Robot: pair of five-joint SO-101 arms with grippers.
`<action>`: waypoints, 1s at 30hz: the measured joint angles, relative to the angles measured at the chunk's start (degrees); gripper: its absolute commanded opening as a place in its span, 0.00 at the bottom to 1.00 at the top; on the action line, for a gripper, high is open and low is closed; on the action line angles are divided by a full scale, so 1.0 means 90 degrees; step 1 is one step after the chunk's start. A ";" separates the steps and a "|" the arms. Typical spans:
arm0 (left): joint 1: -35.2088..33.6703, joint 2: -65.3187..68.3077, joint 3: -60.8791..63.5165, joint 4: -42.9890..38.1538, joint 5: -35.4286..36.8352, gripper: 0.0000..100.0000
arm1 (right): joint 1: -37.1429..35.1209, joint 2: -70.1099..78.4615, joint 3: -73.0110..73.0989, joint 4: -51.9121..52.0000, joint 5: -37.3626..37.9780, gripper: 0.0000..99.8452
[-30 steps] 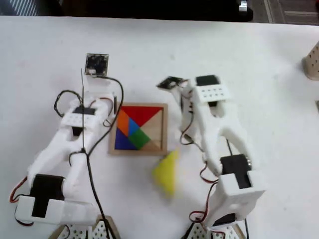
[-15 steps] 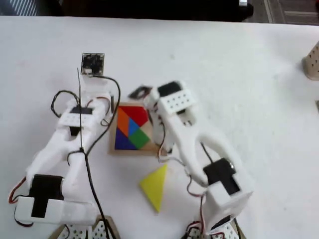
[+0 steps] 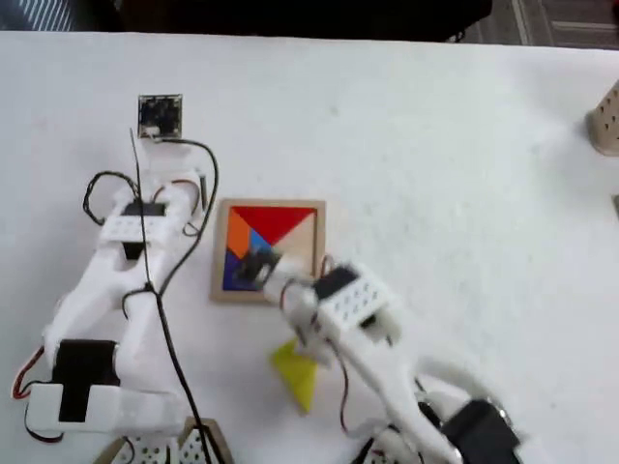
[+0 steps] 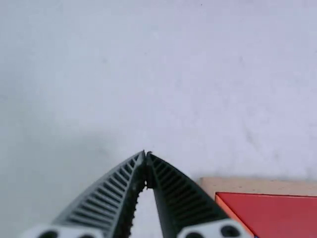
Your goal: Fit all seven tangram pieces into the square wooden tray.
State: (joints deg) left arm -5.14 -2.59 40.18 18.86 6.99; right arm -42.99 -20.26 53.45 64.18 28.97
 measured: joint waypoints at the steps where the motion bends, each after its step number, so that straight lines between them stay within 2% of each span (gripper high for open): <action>1: 0.0000 0.0000 0.0000 0.0000 0.0000 0.02 | -0.0274 -0.0225 0.0215 -0.0068 0.0000 0.07; 4: 0.0000 0.0000 0.0000 0.0000 0.0000 0.02 | -0.0899 -0.0996 0.0899 -0.0479 0.0020 0.05; 6: 0.0000 0.0000 0.0000 0.0000 0.0000 0.02 | -0.1006 -0.1426 0.1319 -0.0811 -0.0127 0.01; 9: 0.0000 0.0000 0.0000 0.0000 0.0000 0.02 | -0.1133 -0.2002 0.1719 -0.1123 -0.0537 0.02; 14: 0.0000 0.0000 0.0000 0.0000 0.0000 0.02 | -0.1338 -0.2716 0.1788 -0.1211 -0.1153 0.02; 20: 0.0000 0.0000 0.0000 0.0000 0.0000 0.02 | -0.1573 -0.3790 0.2051 -0.1074 -0.1319 0.02; 24: 0.0000 0.0000 0.0000 0.0000 0.0000 0.02 | -0.2227 -0.3976 0.2745 -0.1661 -0.1426 0.02; 30: 0.0000 0.0000 0.0000 0.0000 0.0000 0.02 | -0.2305 -0.3546 0.2842 -0.2159 -0.1680 0.02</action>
State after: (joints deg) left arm -5.14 -2.59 40.18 18.86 6.99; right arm -63.74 -52.18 79.03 44.75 13.85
